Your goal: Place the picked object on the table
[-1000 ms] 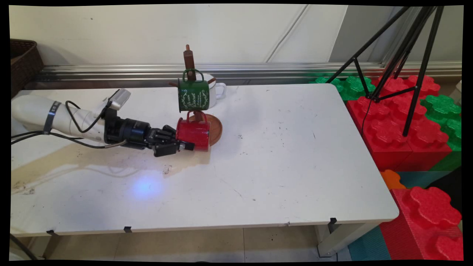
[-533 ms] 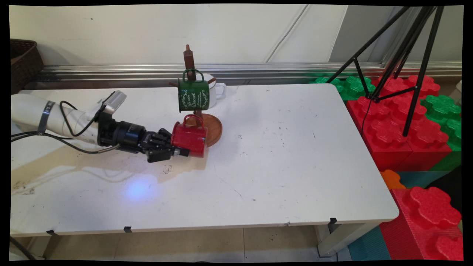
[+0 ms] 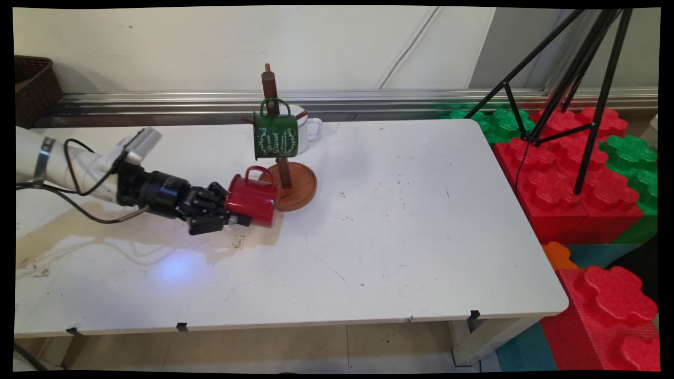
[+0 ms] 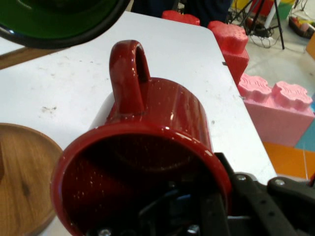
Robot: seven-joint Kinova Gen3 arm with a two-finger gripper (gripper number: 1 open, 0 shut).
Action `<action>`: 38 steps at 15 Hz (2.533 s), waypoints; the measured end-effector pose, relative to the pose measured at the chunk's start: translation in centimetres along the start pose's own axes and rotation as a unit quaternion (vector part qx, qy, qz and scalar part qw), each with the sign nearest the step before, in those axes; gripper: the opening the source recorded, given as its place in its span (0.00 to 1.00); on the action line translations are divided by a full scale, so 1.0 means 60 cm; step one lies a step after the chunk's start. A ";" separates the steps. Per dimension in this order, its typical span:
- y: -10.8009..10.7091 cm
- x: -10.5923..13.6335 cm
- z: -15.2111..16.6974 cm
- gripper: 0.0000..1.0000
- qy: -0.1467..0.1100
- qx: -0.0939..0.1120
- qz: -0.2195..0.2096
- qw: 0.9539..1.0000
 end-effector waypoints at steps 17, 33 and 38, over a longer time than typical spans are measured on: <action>0.029 0.037 -0.190 0.00 -0.097 0.029 0.107 0.989; 0.047 0.046 -0.279 0.00 -0.241 0.059 0.199 0.948; 0.051 0.038 -0.285 0.00 -0.278 0.064 0.215 0.934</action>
